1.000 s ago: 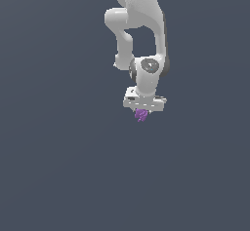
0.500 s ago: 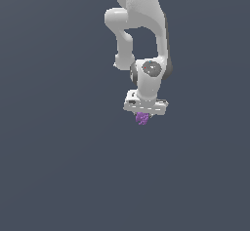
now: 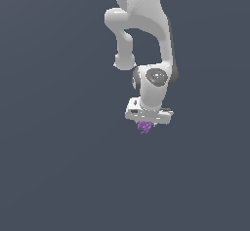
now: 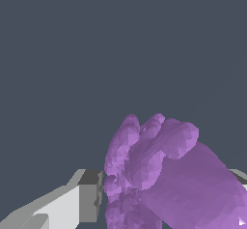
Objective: Pick up the object and move it to a goal position.
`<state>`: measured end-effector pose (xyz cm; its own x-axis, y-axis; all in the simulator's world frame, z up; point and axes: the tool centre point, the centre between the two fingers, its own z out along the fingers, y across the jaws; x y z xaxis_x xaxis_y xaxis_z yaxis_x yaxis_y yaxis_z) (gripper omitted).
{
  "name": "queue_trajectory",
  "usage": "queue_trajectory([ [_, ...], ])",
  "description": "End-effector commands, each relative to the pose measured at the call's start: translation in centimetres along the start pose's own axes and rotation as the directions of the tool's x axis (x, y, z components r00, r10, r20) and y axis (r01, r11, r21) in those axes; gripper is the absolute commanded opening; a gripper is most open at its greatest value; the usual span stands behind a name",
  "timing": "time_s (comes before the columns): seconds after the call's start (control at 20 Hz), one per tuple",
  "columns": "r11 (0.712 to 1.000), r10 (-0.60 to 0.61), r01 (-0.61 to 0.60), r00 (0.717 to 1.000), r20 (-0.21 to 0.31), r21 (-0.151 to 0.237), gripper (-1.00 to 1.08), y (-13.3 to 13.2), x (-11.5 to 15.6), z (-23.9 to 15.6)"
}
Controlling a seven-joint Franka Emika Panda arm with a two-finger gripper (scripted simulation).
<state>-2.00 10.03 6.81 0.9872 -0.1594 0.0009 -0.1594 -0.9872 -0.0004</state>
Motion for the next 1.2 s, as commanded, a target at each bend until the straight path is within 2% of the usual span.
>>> queue_trajectory([
  [0.0, 1.000, 0.000, 0.000, 1.000, 0.000, 0.000, -1.00, -0.4, 1.6, -0.3],
  [0.65, 1.000, 0.000, 0.000, 1.000, 0.000, 0.000, -1.00, -2.4, 8.6, -1.3],
  [1.15, 1.000, 0.000, 0.000, 1.000, 0.001, 0.000, -1.00, -3.6, 12.6, -1.8],
])
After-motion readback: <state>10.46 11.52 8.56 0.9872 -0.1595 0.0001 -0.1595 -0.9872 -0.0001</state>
